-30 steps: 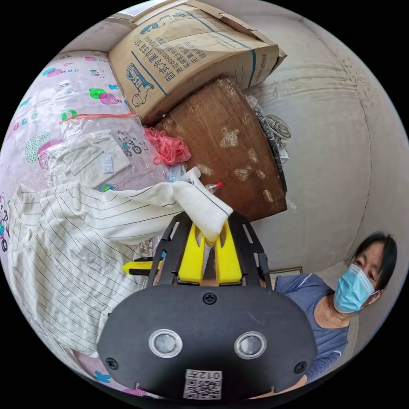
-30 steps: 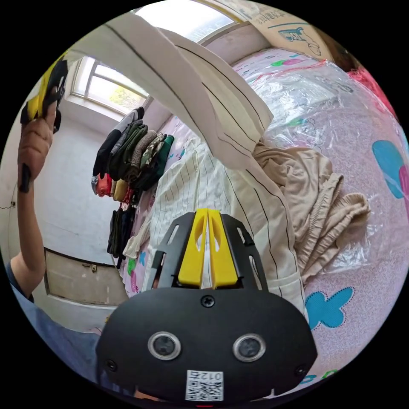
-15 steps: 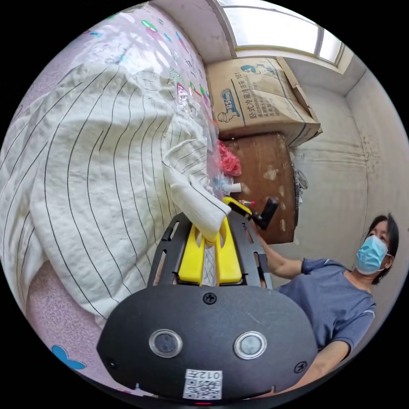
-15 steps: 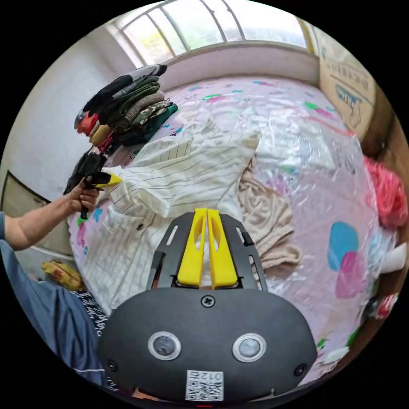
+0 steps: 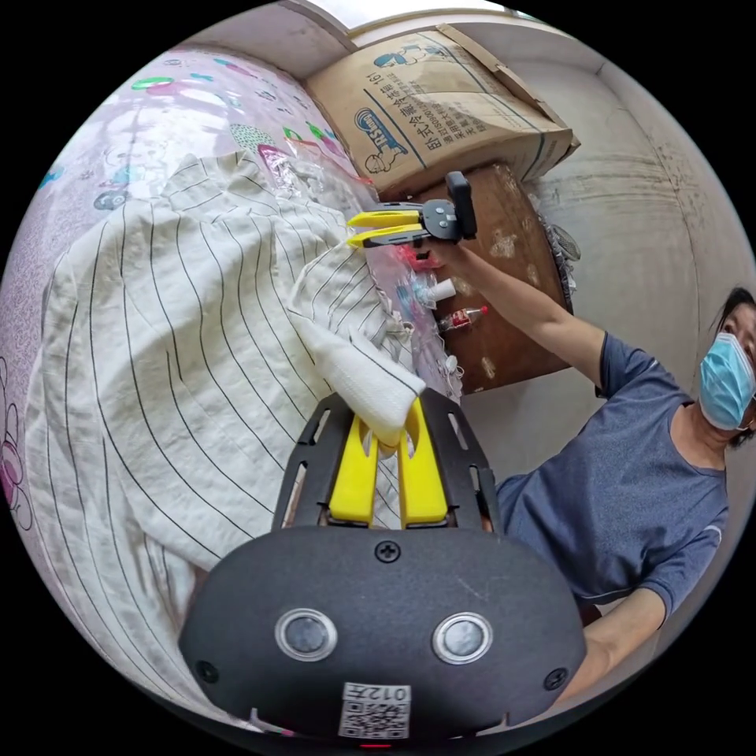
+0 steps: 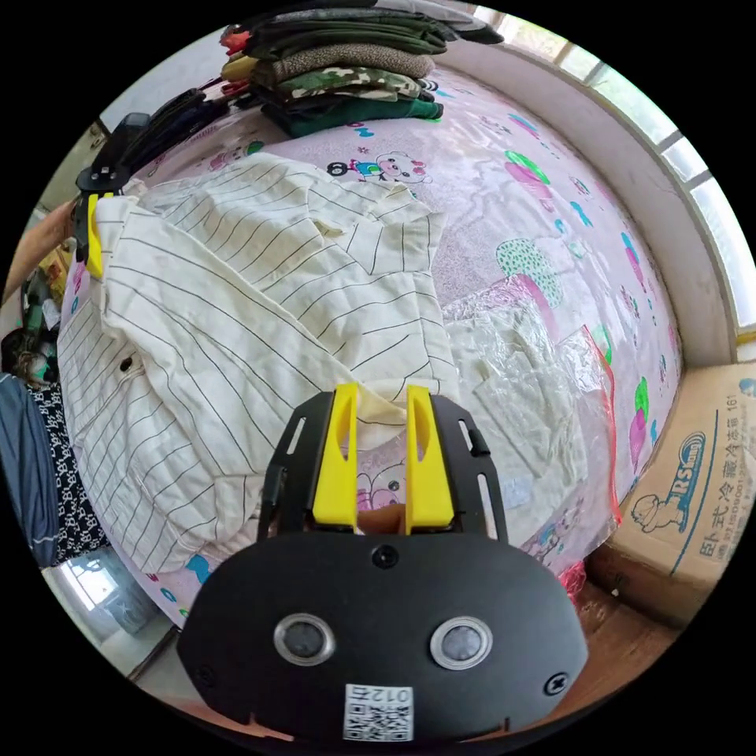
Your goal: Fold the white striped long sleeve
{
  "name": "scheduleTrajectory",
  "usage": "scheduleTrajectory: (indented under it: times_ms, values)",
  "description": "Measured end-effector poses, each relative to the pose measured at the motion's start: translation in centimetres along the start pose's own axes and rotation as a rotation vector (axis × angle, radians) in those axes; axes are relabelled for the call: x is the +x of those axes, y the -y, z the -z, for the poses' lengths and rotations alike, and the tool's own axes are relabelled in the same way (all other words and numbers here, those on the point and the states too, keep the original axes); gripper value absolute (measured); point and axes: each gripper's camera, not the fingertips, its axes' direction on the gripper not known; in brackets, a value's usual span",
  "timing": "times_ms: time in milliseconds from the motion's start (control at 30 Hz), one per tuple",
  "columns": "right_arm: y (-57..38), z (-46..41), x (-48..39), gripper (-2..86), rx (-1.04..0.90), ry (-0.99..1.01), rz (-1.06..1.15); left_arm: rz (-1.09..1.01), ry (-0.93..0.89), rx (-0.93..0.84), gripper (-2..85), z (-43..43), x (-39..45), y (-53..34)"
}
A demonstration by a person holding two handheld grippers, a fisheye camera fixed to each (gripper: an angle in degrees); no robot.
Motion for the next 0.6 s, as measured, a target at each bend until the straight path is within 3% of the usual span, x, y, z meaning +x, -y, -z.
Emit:
scheduleTrajectory:
  times_ms: [200, 400, 500, 600]
  values:
    - [1.1, -2.1, -0.9, 0.8, -0.111, 0.042, 0.086, 0.038, 0.013, -0.016, 5.1, 2.1, 0.3, 0.2]
    - [-0.7, -2.2, 3.4, 0.2, 0.03, 0.105, -0.193, 0.065, 0.031, 0.041, 3.9, 3.6, 0.6, 1.1]
    - [-0.6, -5.5, 3.1, 0.2, -0.049, 0.096, -0.262, 0.223, 0.092, 0.016, 4.2, 3.0, -1.7, 1.2]
    - [-1.3, -5.5, 3.0, 0.2, 0.024, 0.083, -0.355, 0.318, 0.223, -0.047, 4.7, 3.7, -2.2, 0.4]
